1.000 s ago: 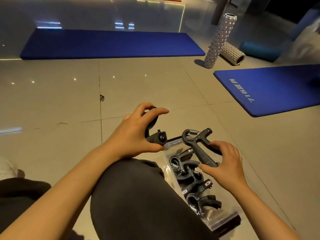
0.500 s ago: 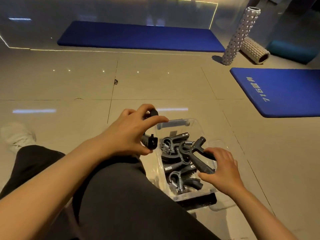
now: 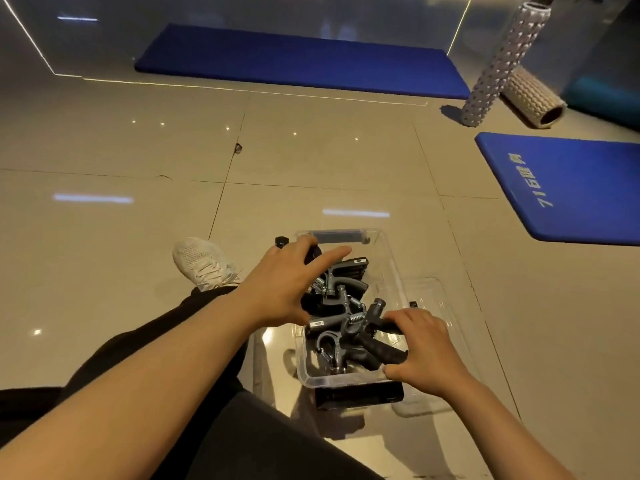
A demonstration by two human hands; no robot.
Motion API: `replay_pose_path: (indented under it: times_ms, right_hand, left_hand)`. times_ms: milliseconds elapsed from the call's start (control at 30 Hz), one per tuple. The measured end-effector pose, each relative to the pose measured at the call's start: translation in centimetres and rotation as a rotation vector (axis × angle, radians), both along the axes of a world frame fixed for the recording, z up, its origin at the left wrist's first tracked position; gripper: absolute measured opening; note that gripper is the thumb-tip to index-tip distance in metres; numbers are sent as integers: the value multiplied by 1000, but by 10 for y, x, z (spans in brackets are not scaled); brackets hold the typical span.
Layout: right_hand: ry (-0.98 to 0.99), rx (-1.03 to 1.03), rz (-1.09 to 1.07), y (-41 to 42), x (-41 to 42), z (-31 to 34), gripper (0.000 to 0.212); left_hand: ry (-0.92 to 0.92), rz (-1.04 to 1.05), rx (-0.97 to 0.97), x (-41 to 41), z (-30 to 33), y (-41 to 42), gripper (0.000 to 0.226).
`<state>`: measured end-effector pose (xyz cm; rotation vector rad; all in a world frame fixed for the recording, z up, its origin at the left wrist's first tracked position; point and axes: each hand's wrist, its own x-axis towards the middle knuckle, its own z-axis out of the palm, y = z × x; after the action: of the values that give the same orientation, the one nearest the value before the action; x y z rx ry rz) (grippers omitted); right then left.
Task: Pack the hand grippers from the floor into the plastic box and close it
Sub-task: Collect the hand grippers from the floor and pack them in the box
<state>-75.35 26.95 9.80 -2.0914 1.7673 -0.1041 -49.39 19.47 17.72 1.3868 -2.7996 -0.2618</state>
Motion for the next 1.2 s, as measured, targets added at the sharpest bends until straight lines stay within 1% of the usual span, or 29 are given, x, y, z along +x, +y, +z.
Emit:
replay_pose_path:
  times_ms: [100, 167, 267, 333, 400, 433, 500, 567, 600, 733, 800, 867, 1000, 1100, 1200]
  right_hand:
    - [9, 14, 39, -12, 6, -6, 72]
    - [28, 25, 74, -23, 13, -13, 75]
    - [17, 33, 109, -42, 25, -35, 80]
    - [15, 56, 131, -52, 29, -56, 81]
    - [71, 109, 159, -56, 27, -76, 82]
    - [100, 144, 167, -56, 24, -85, 83]
    - [159, 204, 195, -54, 16, -97, 85]
    - [231, 206, 237, -53, 12, -105, 84]
    - [257, 201, 252, -53, 11, -108, 83]
    - [275, 202, 268, -54, 12, -112, 82]
    - [256, 198, 271, -54, 12, -114, 82]
    - [249, 187, 281, -54, 12, -115, 81]
    - [326, 167, 320, -54, 13, -114, 82]
    - [373, 163, 334, -54, 19, -115, 86]
    - [410, 178, 332, -55, 23, -116, 90]
  left_hand:
    - [78, 65, 20, -6, -5, 5, 108]
    - [121, 117, 37, -3, -11, 8, 111]
    - [113, 195, 72, 14, -30, 18, 114]
    - [132, 296, 44, 17, -48, 24, 113]
    - [154, 390, 55, 6, -65, 28, 108]
    - [135, 399, 84, -2, -75, 28, 106]
    - [67, 341, 122, -17, -94, 25, 106]
    - [26, 280, 139, -20, -108, 16, 105]
    - [25, 282, 153, -18, -114, 12, 104]
    - [138, 454, 238, -1, -124, 6, 102]
    - [171, 484, 261, 4, -124, 6, 100]
    - [143, 458, 273, 3, -126, 5, 99]
    - [109, 375, 284, -14, -135, 4, 92]
    - [-16, 299, 253, -19, -145, 8, 81]
    - [-35, 297, 235, -17, -150, 8, 79]
